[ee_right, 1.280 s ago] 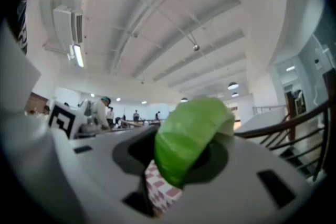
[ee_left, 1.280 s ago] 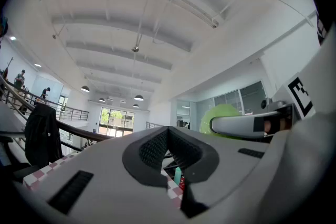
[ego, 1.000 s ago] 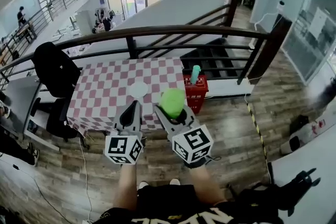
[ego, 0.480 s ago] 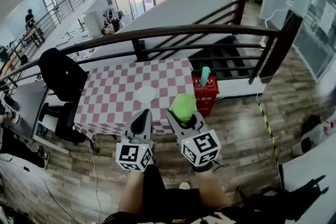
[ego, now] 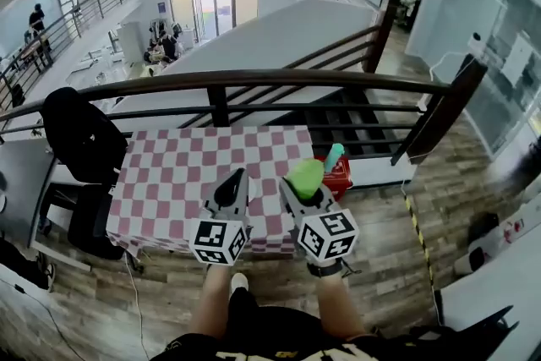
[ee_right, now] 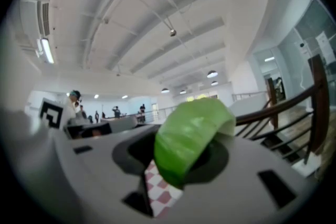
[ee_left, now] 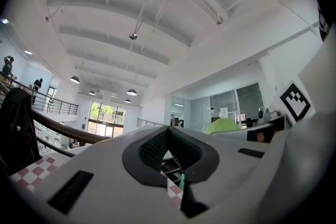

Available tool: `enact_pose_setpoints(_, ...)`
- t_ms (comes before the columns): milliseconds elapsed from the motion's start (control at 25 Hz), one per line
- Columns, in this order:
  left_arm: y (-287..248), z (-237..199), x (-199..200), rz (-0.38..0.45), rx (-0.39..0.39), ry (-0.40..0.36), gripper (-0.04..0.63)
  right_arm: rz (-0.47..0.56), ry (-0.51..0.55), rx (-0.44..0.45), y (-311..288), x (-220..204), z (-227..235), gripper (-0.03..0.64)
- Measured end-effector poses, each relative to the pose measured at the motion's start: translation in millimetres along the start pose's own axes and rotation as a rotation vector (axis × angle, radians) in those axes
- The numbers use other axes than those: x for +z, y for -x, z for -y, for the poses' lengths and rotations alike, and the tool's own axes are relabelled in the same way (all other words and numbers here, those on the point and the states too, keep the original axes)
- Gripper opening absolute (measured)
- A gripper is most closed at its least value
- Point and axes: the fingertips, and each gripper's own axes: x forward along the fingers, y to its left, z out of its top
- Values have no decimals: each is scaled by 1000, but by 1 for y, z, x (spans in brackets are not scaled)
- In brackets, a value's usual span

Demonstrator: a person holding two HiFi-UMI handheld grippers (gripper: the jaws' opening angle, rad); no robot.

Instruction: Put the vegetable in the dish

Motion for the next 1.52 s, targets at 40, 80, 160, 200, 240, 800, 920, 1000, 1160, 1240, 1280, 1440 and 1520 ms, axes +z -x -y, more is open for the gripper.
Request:
enact_pose_setpoints(40, -9, -14, 7, 16, -1, 4, 20, 4, 9, -5, -15, 6, 0, 146)
enact_pose_setpoints(80, -15, -29, 12, 28, -2, 8, 20, 8, 15, -8, -30, 10, -2, 146)
enact_pose_setpoints(160, -24, -58, 15, 35, -1, 19, 20, 8, 17, -9, -62, 12, -7, 146)
enact_pose_setpoints(200, -27, -72, 13, 31, 1, 28, 20, 2, 15, -8, -77, 10, -11, 146)
enact_pose_setpoints(240, -29, -85, 9, 25, 3, 44, 20, -6, 13, -6, -92, 6, -14, 146)
enact_pose_setpoints(800, -49, -199, -73, -135, 25, 191, 20, -184, -53, 20, -197, -78, -7, 146)
enact_pose_setpoints(920, -53, -208, -94, -173, 8, 209, 20, -229, -70, 33, -208, -98, 4, 146)
enact_pose_setpoints(1000, -57, -214, -105, -186, 4, 205, 20, -263, -85, 62, -217, -113, 9, 147)
enact_pose_setpoints(1160, -62, -216, -133, -242, -22, 197, 20, -328, -151, 131, -228, -150, 17, 146)
enact_pose_setpoints(1240, -65, -216, -153, -286, -41, 198, 20, -365, -196, 157, -232, -172, 24, 147)
enact_pose_setpoints(1280, -67, -217, -163, -308, -46, 199, 20, -384, -217, 174, -235, -183, 27, 146)
enact_pose_setpoints(1440, -61, -222, -202, -400, -66, 231, 21, -463, -348, 273, -233, -223, 24, 146)
enact_pose_setpoints(1520, -65, -226, -220, -431, -91, 273, 21, -501, -461, 333, -236, -240, 24, 146)
